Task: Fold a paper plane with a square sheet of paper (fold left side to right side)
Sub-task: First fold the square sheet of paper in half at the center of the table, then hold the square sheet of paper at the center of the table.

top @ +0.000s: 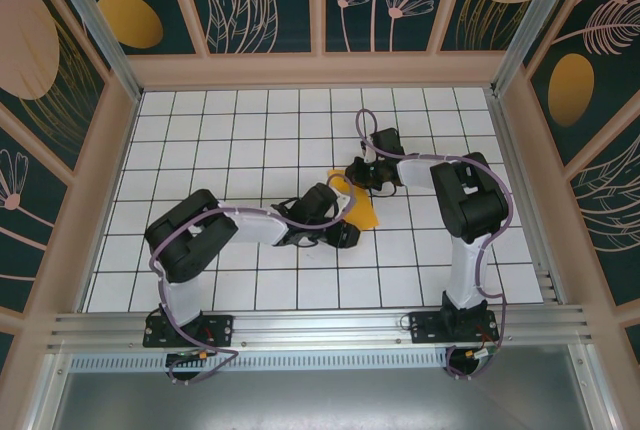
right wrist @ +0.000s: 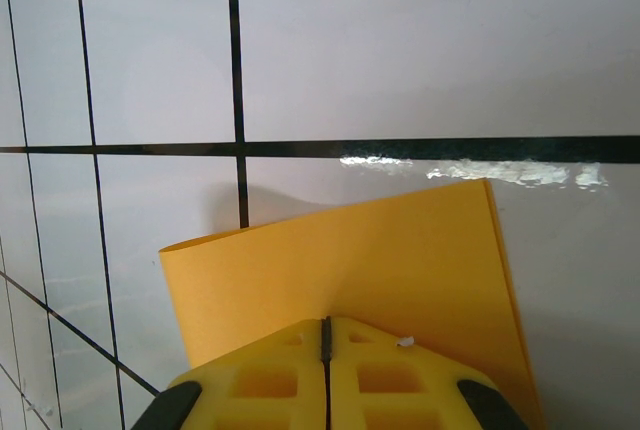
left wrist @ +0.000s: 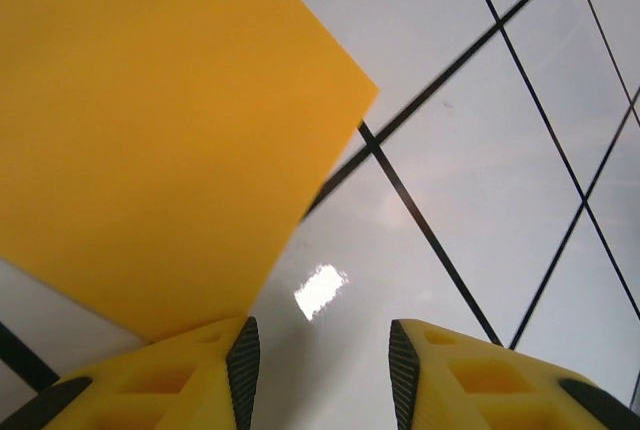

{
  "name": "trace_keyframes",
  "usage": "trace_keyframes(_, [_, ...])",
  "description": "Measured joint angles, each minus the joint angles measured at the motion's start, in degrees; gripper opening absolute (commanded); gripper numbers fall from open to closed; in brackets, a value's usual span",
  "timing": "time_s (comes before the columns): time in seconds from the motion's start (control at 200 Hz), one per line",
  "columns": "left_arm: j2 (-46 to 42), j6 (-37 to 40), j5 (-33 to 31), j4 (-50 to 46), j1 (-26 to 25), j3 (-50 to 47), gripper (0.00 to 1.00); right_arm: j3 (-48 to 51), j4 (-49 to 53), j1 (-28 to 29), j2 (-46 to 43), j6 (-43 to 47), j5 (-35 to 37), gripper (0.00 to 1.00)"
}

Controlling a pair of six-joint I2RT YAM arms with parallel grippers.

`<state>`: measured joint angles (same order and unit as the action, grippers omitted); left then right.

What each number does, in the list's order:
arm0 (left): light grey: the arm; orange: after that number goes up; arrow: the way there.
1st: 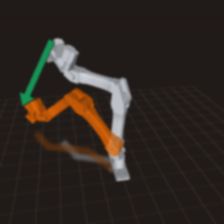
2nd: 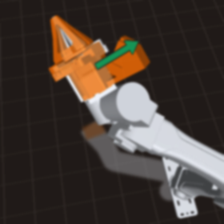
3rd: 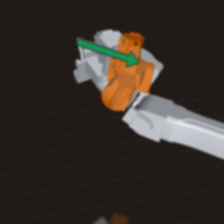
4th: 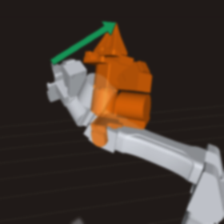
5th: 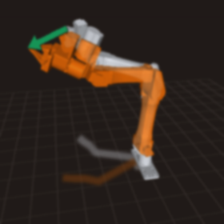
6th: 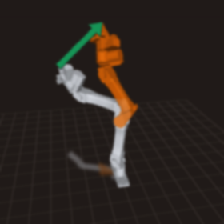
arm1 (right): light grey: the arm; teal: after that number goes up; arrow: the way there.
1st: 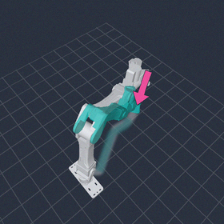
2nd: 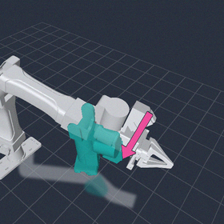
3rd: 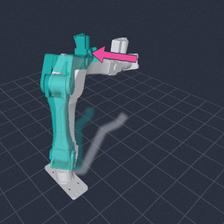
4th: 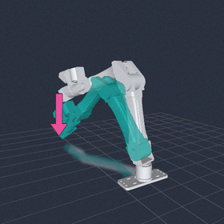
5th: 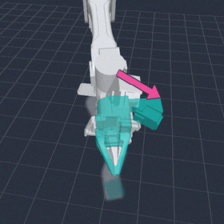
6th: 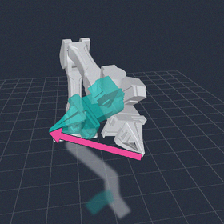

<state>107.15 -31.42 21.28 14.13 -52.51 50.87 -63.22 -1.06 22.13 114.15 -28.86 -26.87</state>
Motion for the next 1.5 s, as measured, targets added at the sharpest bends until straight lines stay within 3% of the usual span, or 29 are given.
trace_keyframes(0.19, [-1.4,-1.0,1.2,-0.1,-0.5,-1.4,0.42,0.0,0.0,0.0,0.0,-0.1,0.0,0.09])
trace_keyframes(0.35, [-5.4,-2.1,2.5,-6.1,-0.6,-2.5,0.42,0.1,0.0,0.0,-0.1,-0.2,0.0,0.09])
trace_keyframes(0.57, [-13.7,-3.2,3.7,-8.4,7.8,-0.8,0.42,0.4,-0.4,0.1,-0.2,-0.4,0.0,0.09])
trace_keyframes(0.771, [-5.1,-2.2,4.5,-9.1,8.9,8.5,0.41,0.4,-0.4,0.2,-0.2,-0.4,0.0,0.09])
trace_keyframes(0.996, [4.2,-1.6,5.2,-9.3,8.9,12.5,0.41,0.4,-0.4,0.3,-0.3,-0.6,0.1,0.1])
trace_keyframes(1.276, [6.9,-1.6,4.1,-9.5,8.9,13.0,0.41,0.4,1.1,0.7,-1.3,-1.0,1.1,0.12])
trace_keyframes(1.501, [7.2,-1.6,4.0,-9.4,8.9,13.0,0.41,0.5,6.2,0.7,-6.6,-0.5,2.4,0.3])
